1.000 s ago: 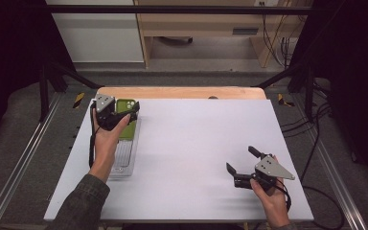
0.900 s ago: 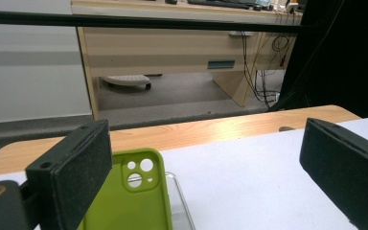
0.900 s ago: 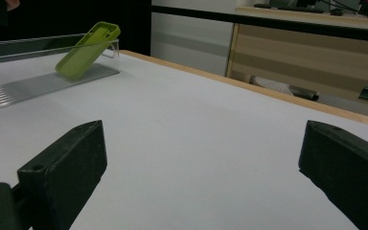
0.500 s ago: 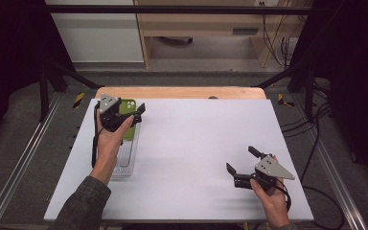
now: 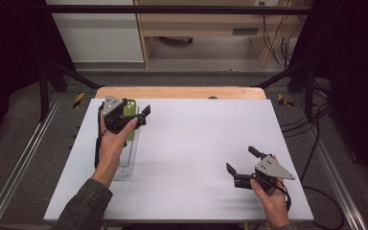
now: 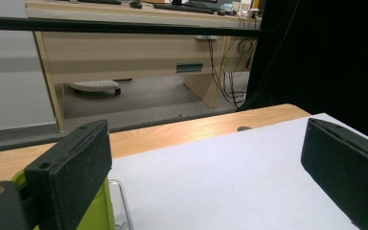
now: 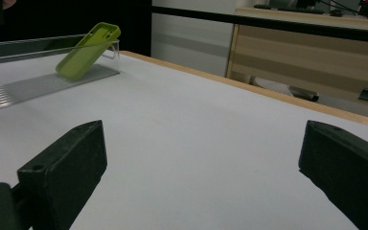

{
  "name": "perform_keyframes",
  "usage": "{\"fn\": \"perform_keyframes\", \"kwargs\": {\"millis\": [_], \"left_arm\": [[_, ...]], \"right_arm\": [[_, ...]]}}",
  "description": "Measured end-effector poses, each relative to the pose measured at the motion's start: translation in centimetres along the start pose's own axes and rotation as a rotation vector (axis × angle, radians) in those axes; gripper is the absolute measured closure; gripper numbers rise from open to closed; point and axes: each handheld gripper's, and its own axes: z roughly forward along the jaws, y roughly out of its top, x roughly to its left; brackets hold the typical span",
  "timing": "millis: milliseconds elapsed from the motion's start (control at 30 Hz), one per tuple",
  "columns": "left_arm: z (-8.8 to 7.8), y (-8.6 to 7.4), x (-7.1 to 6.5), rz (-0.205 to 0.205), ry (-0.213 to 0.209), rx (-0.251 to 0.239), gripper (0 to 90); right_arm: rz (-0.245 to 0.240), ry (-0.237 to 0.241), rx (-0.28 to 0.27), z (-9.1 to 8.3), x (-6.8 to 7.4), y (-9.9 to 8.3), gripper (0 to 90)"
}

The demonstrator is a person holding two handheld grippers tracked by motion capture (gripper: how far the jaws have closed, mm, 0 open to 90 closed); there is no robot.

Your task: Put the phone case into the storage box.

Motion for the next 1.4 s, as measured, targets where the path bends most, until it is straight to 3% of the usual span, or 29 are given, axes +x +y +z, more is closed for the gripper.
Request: {"fn": "perform_keyframes", "kwargs": {"millis": [900,1167,1400], "left_arm": [[-2.0,0.3,-2.5,0.034,-0.101,-0.027,1.9],[-3.6,0.6,-3.5,0.060,-0.129,-0.036,1.9],[-5.4,0.4,-3.4,0.068,-0.133,-0.051,1.9]], "right_arm": [[-0.002,0.002,0.001,0.0,0.1,0.0,2.8],[0.004,0.006,-0.002,-0.1,0.0,0.0,2.8],[0.002,0.012,0.000,-0.1,0.1,0.0,2.8]]}}
